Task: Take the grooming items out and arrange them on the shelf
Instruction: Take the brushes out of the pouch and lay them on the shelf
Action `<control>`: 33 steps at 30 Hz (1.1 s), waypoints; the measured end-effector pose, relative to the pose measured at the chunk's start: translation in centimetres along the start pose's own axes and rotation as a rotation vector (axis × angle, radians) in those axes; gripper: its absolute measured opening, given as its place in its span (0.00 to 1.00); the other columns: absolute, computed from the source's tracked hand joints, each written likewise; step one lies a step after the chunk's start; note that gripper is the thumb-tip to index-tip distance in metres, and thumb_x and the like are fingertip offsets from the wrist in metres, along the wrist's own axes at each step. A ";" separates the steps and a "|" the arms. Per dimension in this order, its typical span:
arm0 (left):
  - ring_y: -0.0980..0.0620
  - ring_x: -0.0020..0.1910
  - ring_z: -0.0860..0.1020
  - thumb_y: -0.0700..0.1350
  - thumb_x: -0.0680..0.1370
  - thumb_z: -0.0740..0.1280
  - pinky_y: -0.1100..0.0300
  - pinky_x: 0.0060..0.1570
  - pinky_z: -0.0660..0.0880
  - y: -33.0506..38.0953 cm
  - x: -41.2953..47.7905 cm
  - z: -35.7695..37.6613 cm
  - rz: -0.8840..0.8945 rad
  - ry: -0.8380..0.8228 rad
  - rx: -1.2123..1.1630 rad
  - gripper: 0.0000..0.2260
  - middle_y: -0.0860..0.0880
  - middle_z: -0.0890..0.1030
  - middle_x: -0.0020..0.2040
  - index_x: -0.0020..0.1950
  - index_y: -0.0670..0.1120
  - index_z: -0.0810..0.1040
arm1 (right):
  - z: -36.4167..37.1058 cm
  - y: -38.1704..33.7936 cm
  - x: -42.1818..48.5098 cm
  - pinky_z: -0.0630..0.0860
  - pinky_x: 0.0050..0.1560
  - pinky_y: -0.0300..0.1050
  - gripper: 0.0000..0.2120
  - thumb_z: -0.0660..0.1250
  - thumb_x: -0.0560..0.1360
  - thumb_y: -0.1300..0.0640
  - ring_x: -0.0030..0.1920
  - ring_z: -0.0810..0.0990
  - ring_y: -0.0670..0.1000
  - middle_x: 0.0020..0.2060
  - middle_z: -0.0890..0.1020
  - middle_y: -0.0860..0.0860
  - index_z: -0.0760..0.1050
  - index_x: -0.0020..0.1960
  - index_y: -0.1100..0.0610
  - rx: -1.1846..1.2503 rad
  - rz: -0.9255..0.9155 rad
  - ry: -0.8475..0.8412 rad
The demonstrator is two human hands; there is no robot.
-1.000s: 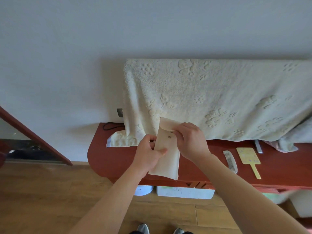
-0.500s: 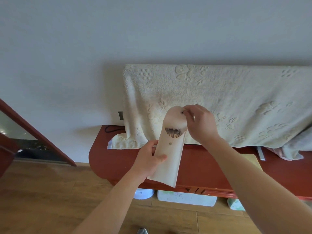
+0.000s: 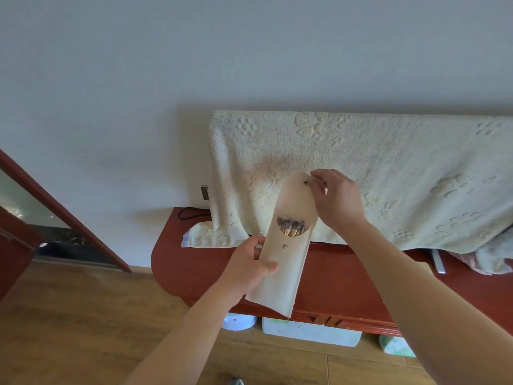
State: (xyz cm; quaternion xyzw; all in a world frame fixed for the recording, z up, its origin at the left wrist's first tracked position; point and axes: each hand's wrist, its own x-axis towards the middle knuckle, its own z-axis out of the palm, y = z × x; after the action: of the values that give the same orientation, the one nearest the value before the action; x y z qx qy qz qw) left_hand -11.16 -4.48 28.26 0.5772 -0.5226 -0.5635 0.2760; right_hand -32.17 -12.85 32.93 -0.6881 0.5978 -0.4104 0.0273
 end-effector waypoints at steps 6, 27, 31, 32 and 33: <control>0.53 0.49 0.84 0.37 0.74 0.73 0.59 0.46 0.77 0.6 0.4 -0.2 -0.028 0.022 -0.087 0.16 0.52 0.85 0.50 0.58 0.51 0.76 | -0.7 -0.8 -0.5 0.72 0.44 0.43 0.10 0.70 0.74 0.59 0.45 0.79 0.51 0.46 0.81 0.52 0.79 0.54 0.59 -0.009 -0.057 0.083; 0.50 0.48 0.84 0.38 0.74 0.73 0.51 0.50 0.80 0.7 1.2 -0.8 -0.010 0.000 -0.089 0.16 0.50 0.85 0.50 0.58 0.50 0.76 | 1.4 -2.4 -4.4 0.73 0.39 0.49 0.02 0.72 0.71 0.60 0.42 0.75 0.53 0.40 0.79 0.49 0.81 0.43 0.57 0.001 -0.062 -0.155; 0.49 0.49 0.84 0.37 0.73 0.74 0.48 0.53 0.80 0.7 1.6 -0.9 -0.009 0.003 -0.092 0.16 0.49 0.85 0.51 0.58 0.50 0.76 | 1.3 -2.4 -3.9 0.68 0.38 0.45 0.04 0.70 0.72 0.60 0.40 0.73 0.52 0.37 0.76 0.47 0.76 0.40 0.56 0.030 -0.030 -0.147; 0.49 0.49 0.84 0.37 0.73 0.74 0.47 0.54 0.80 0.7 1.6 -0.9 -0.010 0.005 -0.094 0.16 0.48 0.85 0.51 0.58 0.50 0.76 | 1.3 -2.3 -3.7 0.69 0.38 0.46 0.04 0.70 0.72 0.60 0.40 0.74 0.51 0.38 0.77 0.47 0.75 0.40 0.57 0.033 -0.018 -0.144; 0.49 0.49 0.84 0.37 0.73 0.74 0.47 0.54 0.80 0.7 1.7 -0.8 -0.011 0.006 -0.095 0.17 0.48 0.85 0.51 0.58 0.50 0.76 | 1.2 -2.3 -3.5 0.72 0.39 0.47 0.03 0.69 0.73 0.59 0.41 0.76 0.52 0.39 0.79 0.48 0.76 0.42 0.58 0.032 -0.003 -0.142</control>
State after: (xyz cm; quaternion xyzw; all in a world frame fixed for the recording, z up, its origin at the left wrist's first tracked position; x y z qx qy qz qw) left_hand -10.89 -6.43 28.46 0.5681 -0.4910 -0.5876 0.3016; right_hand -29.42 -9.84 31.46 -0.7158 0.5869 -0.3699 0.0801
